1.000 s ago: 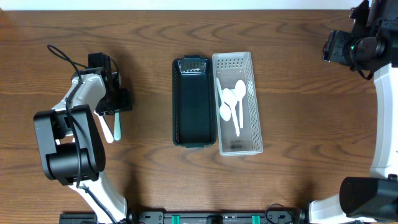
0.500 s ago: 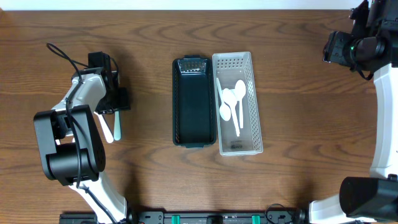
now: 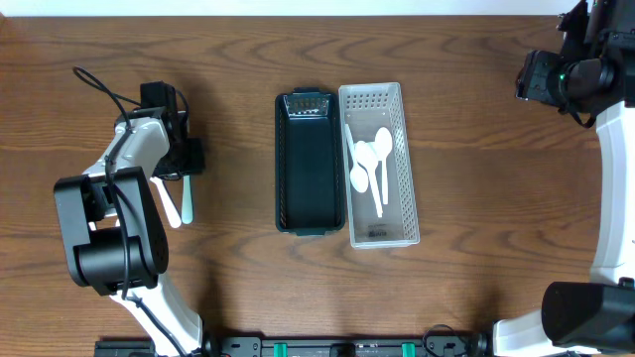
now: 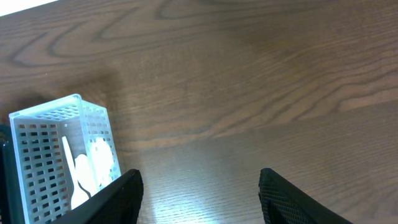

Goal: Pack container
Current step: 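Move the left gripper over the white fork and grasp it, then carry the fork right and release it into the black tray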

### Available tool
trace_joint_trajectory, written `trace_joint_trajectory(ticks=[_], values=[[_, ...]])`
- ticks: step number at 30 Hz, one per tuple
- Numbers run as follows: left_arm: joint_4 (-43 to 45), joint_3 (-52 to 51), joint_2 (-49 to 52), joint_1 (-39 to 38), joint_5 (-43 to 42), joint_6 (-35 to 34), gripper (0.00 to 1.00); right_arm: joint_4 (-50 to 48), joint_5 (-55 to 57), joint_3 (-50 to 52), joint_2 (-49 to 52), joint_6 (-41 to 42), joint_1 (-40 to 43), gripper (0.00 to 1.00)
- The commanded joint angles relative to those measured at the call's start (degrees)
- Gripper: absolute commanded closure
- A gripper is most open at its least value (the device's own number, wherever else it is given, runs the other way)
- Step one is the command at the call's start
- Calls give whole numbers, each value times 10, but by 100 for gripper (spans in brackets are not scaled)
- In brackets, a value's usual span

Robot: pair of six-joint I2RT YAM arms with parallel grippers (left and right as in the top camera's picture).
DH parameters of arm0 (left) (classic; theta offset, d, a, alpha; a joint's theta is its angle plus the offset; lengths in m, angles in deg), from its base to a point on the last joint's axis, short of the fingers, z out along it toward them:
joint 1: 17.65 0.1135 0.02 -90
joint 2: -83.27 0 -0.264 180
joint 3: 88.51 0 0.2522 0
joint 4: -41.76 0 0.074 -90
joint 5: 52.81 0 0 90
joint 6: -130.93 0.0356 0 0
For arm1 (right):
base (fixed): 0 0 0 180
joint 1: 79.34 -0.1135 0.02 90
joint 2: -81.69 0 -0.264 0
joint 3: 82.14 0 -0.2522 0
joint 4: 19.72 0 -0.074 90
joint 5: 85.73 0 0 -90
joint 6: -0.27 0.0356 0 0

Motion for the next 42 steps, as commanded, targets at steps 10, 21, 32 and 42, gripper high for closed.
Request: trace_joint_trajectory(ticks=[10, 21, 32, 42], values=[[-4, -5, 9, 2, 22, 0, 79, 1, 4, 1, 1, -9, 3, 37], [-129, 91, -112, -47, 21, -36, 91, -8, 3, 1, 1, -9, 12, 37], [-207, 235, -212, -256, 21, -158, 93, -7, 3, 1, 1, -9, 13, 36], [-169, 235, -92, -330, 20, -245, 94, 0, 3, 1, 1, -9, 13, 36]])
